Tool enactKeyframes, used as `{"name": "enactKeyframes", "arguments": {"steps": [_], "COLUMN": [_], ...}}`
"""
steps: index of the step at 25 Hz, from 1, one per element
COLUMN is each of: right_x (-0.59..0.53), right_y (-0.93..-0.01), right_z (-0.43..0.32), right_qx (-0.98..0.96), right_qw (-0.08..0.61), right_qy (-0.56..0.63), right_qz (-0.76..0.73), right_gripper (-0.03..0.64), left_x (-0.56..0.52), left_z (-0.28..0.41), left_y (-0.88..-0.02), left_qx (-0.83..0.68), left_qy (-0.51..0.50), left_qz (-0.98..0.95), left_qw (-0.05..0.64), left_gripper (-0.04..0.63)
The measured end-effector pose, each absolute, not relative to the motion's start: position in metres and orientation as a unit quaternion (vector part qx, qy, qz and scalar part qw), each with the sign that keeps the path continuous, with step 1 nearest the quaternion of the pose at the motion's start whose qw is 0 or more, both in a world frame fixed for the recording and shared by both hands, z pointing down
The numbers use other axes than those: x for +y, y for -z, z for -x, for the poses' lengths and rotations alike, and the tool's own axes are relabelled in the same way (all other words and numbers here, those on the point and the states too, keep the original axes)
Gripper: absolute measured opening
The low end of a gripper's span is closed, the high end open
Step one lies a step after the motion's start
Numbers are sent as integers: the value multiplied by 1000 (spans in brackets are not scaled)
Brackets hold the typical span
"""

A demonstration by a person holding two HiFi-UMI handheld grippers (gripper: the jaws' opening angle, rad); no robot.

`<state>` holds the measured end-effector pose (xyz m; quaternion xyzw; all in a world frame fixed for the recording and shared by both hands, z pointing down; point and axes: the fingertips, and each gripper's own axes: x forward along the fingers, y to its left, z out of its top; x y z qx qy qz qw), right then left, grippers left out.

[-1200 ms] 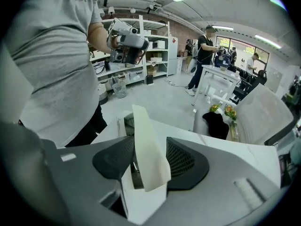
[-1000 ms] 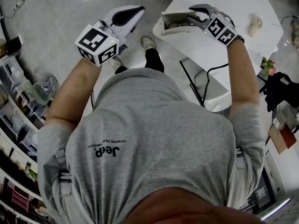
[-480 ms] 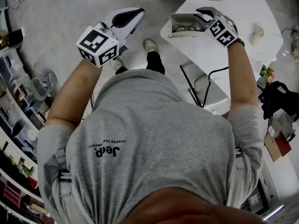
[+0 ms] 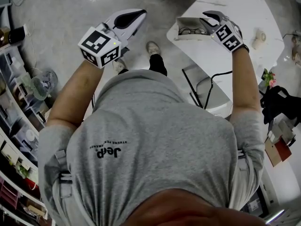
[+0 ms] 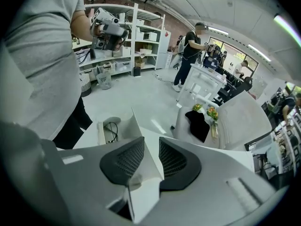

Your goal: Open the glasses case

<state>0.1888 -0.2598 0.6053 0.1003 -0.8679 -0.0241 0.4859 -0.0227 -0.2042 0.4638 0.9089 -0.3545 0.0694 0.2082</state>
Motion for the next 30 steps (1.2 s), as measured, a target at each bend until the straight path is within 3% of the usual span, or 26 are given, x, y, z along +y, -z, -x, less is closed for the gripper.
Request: {"name": "enactKeyframes", "arguments": {"steps": [5,11,20,30], "right_x": [-255,-259,-244,-196], "right_y": [-568,-488,-380,-279], "right_z": [-170,-115,14,151], "right_qx": [-883,-916,-945,-984], "right_qw": [457,374,288,140], "right_qy": [32,50,109,79], "right_qz": [-108,-135,-113,-71], "right_gripper": [80,80,78,72], "left_x": [-199,-192,-151,-79], "left_z": [38,82,189,304], "left_y": [-449,-407,-339,-271], "left_qx": [-365,-404,-500,-600], "left_qy": [-54,-21,6,38], "left_qz": [-908,-898,-858,-796], "left_qw": [200,173,118,65], "left_gripper": [37,37,37,37]}}
